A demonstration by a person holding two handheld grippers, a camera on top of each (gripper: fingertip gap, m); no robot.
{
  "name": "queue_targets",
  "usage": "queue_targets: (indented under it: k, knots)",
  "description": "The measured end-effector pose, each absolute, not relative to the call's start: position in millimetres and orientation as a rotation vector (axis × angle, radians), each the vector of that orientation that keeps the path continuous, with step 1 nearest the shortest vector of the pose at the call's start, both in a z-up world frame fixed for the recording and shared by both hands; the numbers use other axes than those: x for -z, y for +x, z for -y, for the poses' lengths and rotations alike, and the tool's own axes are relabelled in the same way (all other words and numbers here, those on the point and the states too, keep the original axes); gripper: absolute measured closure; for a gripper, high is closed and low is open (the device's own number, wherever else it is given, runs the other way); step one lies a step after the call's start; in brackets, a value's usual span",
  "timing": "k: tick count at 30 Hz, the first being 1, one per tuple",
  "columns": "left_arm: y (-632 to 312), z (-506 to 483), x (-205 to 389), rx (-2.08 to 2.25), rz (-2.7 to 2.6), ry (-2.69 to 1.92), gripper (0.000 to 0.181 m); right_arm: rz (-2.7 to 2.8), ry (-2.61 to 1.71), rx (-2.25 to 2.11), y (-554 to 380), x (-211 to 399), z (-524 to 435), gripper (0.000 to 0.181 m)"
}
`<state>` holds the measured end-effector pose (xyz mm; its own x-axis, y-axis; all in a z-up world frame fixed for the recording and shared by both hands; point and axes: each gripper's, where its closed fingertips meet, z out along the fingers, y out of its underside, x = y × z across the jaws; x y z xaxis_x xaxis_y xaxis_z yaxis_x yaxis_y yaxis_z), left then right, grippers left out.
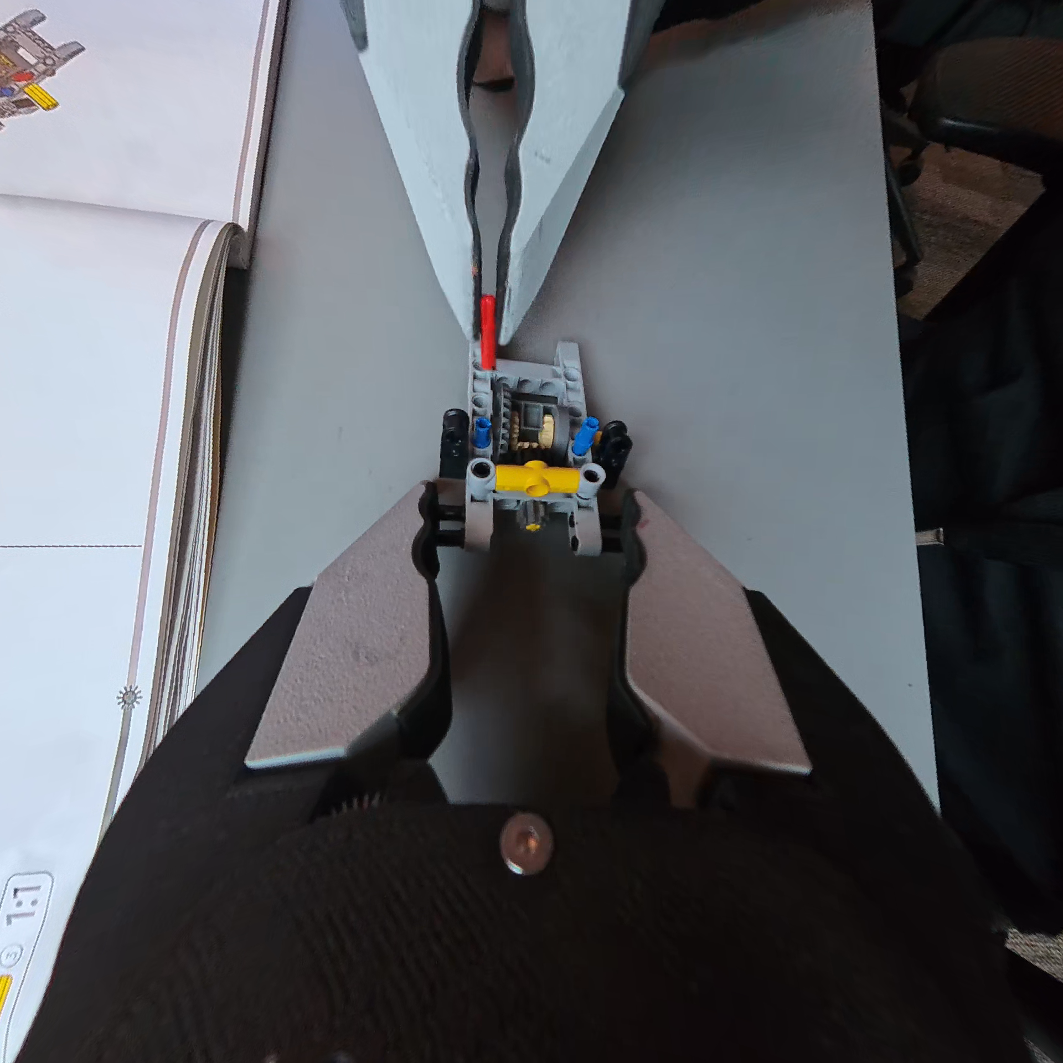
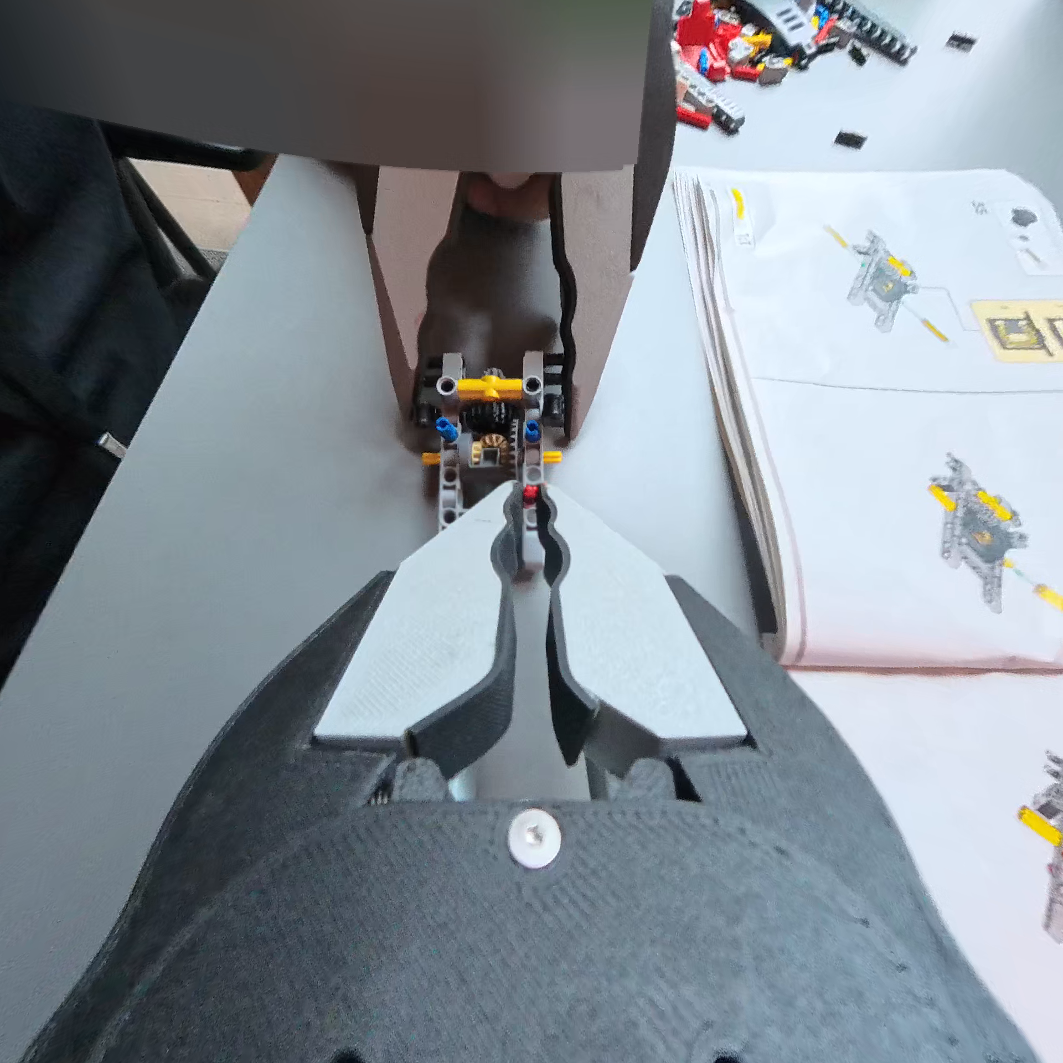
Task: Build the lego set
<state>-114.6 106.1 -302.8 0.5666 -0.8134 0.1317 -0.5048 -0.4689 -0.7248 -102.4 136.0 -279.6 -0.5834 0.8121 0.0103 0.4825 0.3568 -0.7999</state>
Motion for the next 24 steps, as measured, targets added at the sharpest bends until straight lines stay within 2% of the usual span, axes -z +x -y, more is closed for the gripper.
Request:
queue_targets:
  k: [14, 24]
  knots:
    - [-114.7, -106.7, 302.1, 0.646, -1.034, -2.163, 0.120, 2.257, -1.011, -0.915, -99.6, 285.6, -141.4, 0.180]
    - [-115.3, -107.8, 302.4, 0.639, -1.030, -2.162, 0.120, 2.128, -1.095, -1.043, -100.9, 283.9, -141.6, 0.180]
